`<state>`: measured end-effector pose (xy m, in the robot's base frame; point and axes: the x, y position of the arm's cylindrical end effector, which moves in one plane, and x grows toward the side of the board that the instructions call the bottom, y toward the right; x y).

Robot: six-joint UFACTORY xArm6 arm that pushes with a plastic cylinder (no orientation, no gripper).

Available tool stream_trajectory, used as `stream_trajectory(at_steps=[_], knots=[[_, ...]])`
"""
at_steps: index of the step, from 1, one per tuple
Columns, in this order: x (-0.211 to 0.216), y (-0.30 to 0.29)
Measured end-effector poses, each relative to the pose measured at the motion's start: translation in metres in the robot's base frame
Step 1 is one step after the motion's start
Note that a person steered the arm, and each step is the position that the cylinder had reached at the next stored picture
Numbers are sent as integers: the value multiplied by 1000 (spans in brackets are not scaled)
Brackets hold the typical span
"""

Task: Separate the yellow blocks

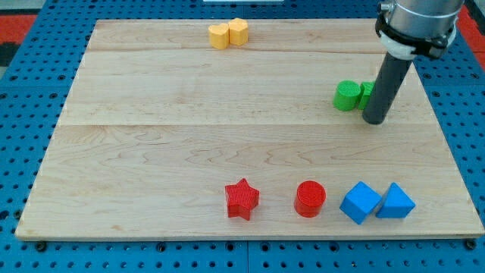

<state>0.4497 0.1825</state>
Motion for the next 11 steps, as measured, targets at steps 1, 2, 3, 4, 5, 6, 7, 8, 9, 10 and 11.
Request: stream_trajectory(at_steps=[1, 2, 3, 4, 5, 6, 7, 8, 9, 10, 11], knots=[[-8, -101], [-77, -145], [-165, -103], [-226, -113], [-249, -191], [-244, -251], [-228, -310], [-213, -288], [-222, -275], [-218, -240], [-184, -168]])
